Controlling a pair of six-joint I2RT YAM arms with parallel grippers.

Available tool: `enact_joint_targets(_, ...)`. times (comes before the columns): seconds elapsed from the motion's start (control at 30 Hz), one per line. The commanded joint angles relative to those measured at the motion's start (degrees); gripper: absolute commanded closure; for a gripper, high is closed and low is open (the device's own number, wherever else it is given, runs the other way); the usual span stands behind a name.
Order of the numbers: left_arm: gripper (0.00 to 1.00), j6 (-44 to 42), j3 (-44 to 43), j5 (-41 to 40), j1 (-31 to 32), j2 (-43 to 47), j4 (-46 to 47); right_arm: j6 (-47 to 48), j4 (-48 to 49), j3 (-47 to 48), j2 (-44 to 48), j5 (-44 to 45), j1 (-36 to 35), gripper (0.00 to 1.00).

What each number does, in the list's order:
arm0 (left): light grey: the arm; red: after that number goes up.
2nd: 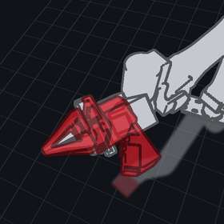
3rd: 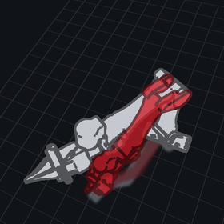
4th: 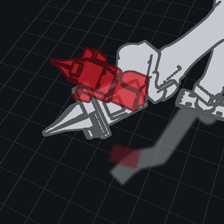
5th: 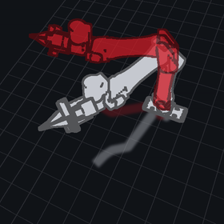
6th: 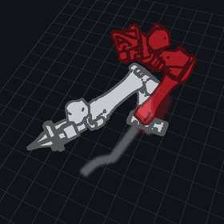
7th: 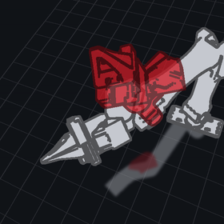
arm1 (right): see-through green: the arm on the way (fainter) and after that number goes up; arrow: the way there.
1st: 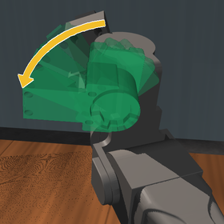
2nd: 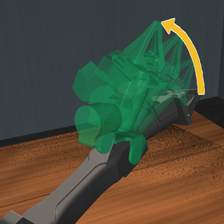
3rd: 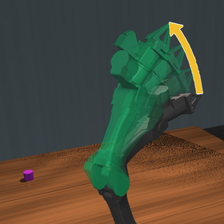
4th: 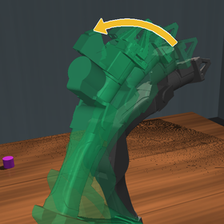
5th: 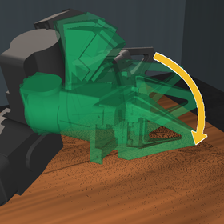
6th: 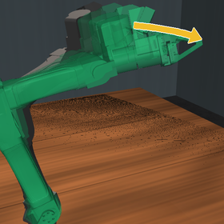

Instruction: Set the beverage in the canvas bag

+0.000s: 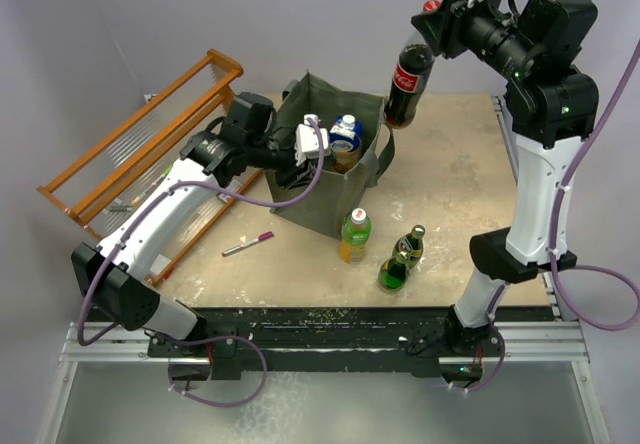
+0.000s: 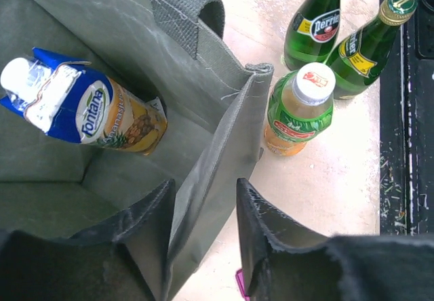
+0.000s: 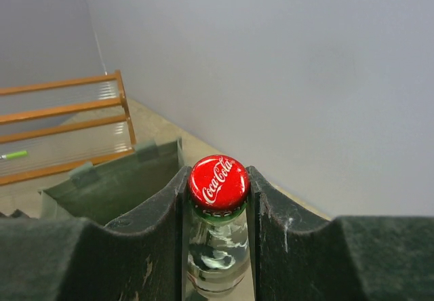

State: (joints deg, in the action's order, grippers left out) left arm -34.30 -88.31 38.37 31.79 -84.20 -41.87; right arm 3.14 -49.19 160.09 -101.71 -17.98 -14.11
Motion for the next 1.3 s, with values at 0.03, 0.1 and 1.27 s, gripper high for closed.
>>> enact_joint_targets(0.03,0.62,-1.01,-2.63,4.18,1.23,-1.10,-0.06,-0.07,20.00,6.49,0.48,-0.28,-4.00,1.00)
enact_joint_targets(0.1,0.66,-0.81,-3.02,4.77,1.26,-1.46,-0.26,0.65,21.31,7.21,-0.59,0.68,-5.93,1.00)
enact_joint_targets(1.27,0.42,-1.12,8.23,9.65,-1.39,8.19,4.91,-2.00,32.14,-5.36,-13.51,-4.23,-16.11,1.00)
